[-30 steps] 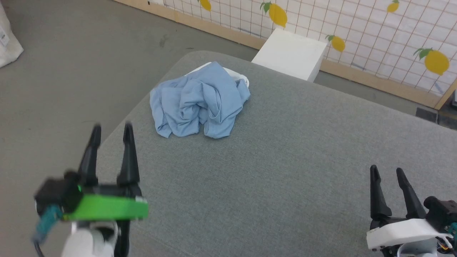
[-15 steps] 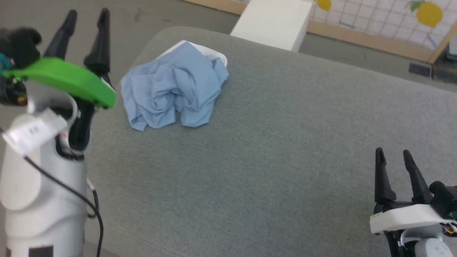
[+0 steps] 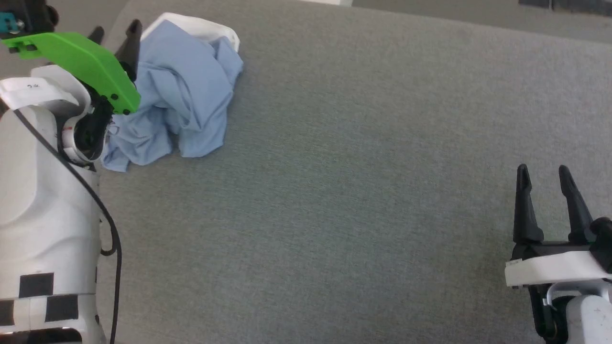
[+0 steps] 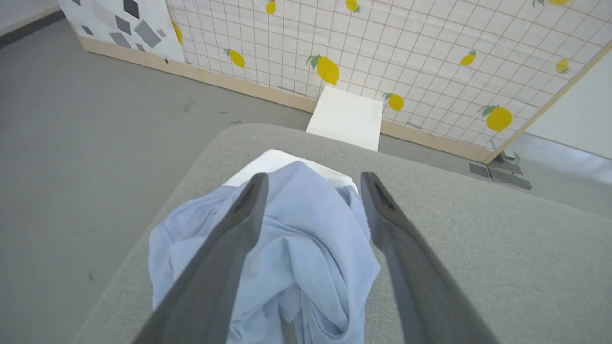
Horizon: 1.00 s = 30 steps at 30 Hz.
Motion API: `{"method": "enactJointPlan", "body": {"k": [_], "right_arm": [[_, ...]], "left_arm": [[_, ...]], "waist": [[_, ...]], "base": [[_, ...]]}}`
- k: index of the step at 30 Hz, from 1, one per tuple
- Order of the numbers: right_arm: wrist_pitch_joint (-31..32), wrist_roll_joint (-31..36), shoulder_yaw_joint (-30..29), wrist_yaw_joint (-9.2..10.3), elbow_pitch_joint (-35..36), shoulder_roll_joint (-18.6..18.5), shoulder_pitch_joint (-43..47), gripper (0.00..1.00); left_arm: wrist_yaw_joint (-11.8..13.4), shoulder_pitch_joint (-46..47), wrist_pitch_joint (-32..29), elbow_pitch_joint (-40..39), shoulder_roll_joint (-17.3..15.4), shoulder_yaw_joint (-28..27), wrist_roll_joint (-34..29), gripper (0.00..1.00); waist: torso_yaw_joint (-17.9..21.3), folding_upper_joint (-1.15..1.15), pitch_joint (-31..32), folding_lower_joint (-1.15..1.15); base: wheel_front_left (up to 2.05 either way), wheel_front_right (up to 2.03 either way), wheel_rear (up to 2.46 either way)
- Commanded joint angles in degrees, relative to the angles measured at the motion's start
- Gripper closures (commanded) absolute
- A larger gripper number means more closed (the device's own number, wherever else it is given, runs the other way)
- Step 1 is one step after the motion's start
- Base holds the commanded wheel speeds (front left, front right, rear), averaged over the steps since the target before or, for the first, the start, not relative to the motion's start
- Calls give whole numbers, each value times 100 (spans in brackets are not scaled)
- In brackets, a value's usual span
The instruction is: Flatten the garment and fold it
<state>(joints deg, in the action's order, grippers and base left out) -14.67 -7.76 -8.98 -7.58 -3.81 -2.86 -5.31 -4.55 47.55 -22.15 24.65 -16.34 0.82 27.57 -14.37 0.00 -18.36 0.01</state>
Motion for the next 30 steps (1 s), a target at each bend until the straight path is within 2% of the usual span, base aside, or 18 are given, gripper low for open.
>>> {"method": "enactJointPlan", "body": {"k": [1, 7, 11, 16, 20, 21, 22, 23, 27, 30], "right_arm": [[-33, 72, 8, 9, 85, -1, -110, 0], [-33, 227, 90, 9, 384, -1, -194, 0], [-33, 304, 140, 9, 525, -1, -226, 0], [-33, 329, 216, 9, 597, -1, -257, 0], [-33, 328, 265, 9, 620, -1, -315, 0], [-33, 323, 272, 9, 618, -1, -335, 0], [-33, 313, 282, 9, 616, -1, -355, 0], [-33, 304, 283, 9, 615, -1, -369, 0], [-33, 282, 261, 9, 586, -1, -425, 0], [-33, 225, 271, 9, 494, -1, -427, 0]], "left_arm": [[-26, 119, -64, 104, 29, 25, 81, 0], [87, 211, -436, 585, 128, 85, 193, 0], [455, 260, -903, 946, 92, 156, 85, 0], [1059, 278, -1364, 1266, 63, 177, -72, 0], [1421, 264, -1363, 1346, 10, 136, -179, 0], [1478, 256, -1347, 1359, -12, 134, -207, 33], [1541, 247, -1306, 1363, -36, 116, -225, 84], [1573, 243, -1265, 1363, -50, 102, -232, 100], [1532, 232, -1206, 1378, -91, 109, -214, 100], [1396, 223, -1004, 1359, -192, 90, -175, 100]], "waist": [[263, 0, -348, -1], [395, 0, -609, -1], [496, 0, -743, -1], [642, 0, -879, -1], [752, 0, -991, -1], [775, 0, -1007, -1], [807, 0, -1022, -1], [826, 0, -1030, -1], [870, 0, -1019, -1], [875, 0, -788, -1]], "base": [[0, 0, 0], [0, 0, 0], [0, 0, 0], [0, 0, 0], [0, 0, 0], [0, 0, 0], [0, 0, 0], [0, 0, 0], [0, 0, 0], [0, 0, 0]]}}
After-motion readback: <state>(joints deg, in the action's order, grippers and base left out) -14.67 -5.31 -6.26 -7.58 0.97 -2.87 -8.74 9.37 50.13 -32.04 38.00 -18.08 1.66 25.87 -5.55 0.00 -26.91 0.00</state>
